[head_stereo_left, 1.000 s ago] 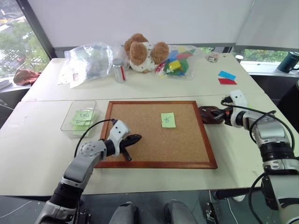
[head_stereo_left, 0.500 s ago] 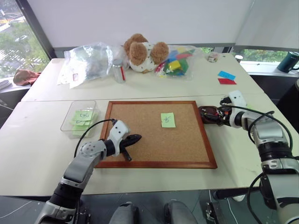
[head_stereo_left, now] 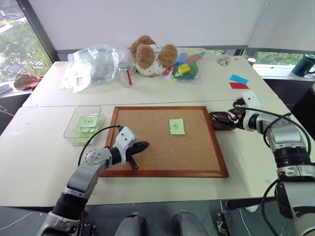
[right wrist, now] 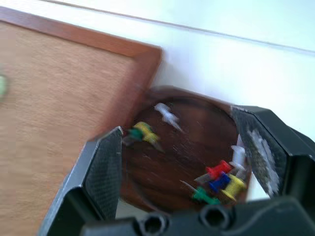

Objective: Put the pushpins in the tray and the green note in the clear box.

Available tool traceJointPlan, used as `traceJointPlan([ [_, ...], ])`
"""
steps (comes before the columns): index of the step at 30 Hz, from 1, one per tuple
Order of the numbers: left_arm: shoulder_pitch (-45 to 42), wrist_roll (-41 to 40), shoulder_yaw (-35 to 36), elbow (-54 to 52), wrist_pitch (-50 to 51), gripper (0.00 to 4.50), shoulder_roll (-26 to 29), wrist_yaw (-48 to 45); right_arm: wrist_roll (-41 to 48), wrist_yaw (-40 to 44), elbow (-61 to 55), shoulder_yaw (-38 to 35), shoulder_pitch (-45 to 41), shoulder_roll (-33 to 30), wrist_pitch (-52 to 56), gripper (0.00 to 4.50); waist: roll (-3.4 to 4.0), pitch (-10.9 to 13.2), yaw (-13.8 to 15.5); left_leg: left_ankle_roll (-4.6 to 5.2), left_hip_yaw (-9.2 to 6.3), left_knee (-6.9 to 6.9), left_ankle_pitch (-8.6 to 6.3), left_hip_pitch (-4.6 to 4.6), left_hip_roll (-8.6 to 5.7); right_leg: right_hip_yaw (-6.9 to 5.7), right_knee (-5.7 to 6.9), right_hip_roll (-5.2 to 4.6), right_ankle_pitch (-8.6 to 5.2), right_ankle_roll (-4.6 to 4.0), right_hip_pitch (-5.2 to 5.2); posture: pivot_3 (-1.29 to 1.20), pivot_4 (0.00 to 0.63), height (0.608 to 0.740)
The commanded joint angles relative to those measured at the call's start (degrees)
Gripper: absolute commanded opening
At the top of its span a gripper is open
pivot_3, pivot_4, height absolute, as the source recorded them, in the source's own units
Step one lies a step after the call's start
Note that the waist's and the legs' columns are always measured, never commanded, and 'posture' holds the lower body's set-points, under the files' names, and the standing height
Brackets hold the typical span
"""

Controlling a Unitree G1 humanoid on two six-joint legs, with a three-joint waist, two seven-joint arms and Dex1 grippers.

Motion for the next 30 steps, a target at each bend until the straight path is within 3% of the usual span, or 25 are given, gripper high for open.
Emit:
traceJointPlan([
  [1, 1.4, 1.8, -1.3, 2.4, 1.5, 0.0, 0.5, -0.1, 2.8, 1.2, -12.3, 1.5, 0.7, 2.2, 4.6, 3.82, 0.0, 0.0, 0.0, 0.0, 0.0, 0.0, 0.0, 0.0, 0.0, 0.0, 0.0, 0.0, 0.0, 0.0, 0.0, 0.0, 0.15, 0.74],
  [5, 1.2, 1.8, -1.3, 2.6, 1.3, 0.0, 0.5, -0.1, 2.4, -4.3, -17.5, 3.1, 1.5, 8.0, 10.3, 3.82, 0.0, 0.0, 0.0, 0.0, -0.01, 0.01, 0.0, 0.01, 0.01, 0.0, 0.01, 0.0, 0.0, 0.0, 0.01, 0.0, 0.15, 0.74],
  [6, 1.2, 1.8, -1.3, 2.6, 1.3, 0.0, 0.5, -0.2, 2.2, -5.2, -18.7, 3.8, 1.9, 9.4, 11.3, 4.36, -0.01, 0.0, 0.1, 0.0, -0.01, 0.02, 0.0, 0.01, 0.0, 0.01, 0.01, -0.01, 0.0, 0.0, 0.01, 0.0, 0.15, 0.74],
  [7, 1.2, 1.8, -1.3, 2.6, 1.4, 0.0, 0.6, -0.1, 2.1, -5.9, -19.6, 4.4, 2.4, 10.5, 12.1, 4.47, -0.01, 0.0, 0.1, 0.0, -0.01, 0.01, 0.0, 0.0, 0.0, 0.0, 0.0, -0.01, 0.0, 0.0, 0.0, 0.0, 0.15, 0.74],
  [16, 1.5, 1.8, -1.3, 2.0, 1.6, 0.0, 0.8, -0.2, 1.8, -10.0, -19.0, 7.4, 3.3, 16.7, 15.3, 4.47, 0.0, 0.0, 0.0, 0.0, -0.01, 0.0, 0.0, -0.03, -0.01, 0.0, 0.01, -0.01, 0.0, 0.0, -0.06, 0.0, 0.15, 0.74],
  [30, 1.9, 1.8, -1.2, 1.6, 1.5, 0.0, 0.9, 0.2, -1.6, -11.0, -14.4, 11.9, 4.4, 17.7, 11.8, 4.47, -0.02, 0.0, -0.1, 0.0, -0.01, 0.01, 0.0, 0.03, -0.01, 0.0, 0.01, -0.01, 0.0, 0.0, 0.02, 0.0, 0.15, 0.74],
])
